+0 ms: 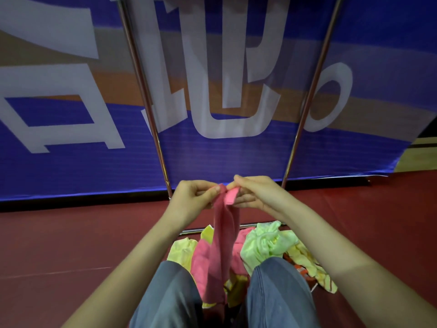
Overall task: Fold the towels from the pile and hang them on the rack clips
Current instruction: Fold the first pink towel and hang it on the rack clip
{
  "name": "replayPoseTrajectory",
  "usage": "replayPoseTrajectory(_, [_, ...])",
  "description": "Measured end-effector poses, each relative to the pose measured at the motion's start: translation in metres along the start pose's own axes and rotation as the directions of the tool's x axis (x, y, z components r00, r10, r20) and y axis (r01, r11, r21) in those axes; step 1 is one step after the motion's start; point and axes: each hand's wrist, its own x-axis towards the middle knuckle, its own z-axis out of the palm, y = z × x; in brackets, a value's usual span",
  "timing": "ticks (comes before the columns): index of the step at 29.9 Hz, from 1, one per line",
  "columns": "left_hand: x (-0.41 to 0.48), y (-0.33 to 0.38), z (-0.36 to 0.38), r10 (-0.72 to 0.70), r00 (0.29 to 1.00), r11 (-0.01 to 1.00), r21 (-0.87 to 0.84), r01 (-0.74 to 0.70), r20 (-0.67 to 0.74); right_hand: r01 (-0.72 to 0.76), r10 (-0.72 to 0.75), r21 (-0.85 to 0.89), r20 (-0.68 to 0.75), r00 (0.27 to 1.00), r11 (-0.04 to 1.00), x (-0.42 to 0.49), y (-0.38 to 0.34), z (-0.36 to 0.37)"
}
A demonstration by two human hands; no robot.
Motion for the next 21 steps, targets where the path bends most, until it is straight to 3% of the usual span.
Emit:
replayPoseTrajectory(8, [-0.009,-0.006,0.003,0.101,0.994,0.983,0.153,-0.105,0.033,-0.117,0.113,0.117,0.039,0.993,0.986,-0.001,-0.003,0.008])
replayPoseTrajectory(13, [-0.01,-0.012,0.001,0.199,0.979,0.926,0.321,-0.2,0.037,-0.155,0.153,0.085,0.038,0.988,0.984,-0.001,-0.005,0.013])
replayPoseTrajectory(21, [-0.009,-0.018,-0.005,0.259,0.966,0.884,0.398,-0.247,0.025,-0.152,0.144,0.09,0.088,0.986,0.984,-0.004,-0.001,0.018])
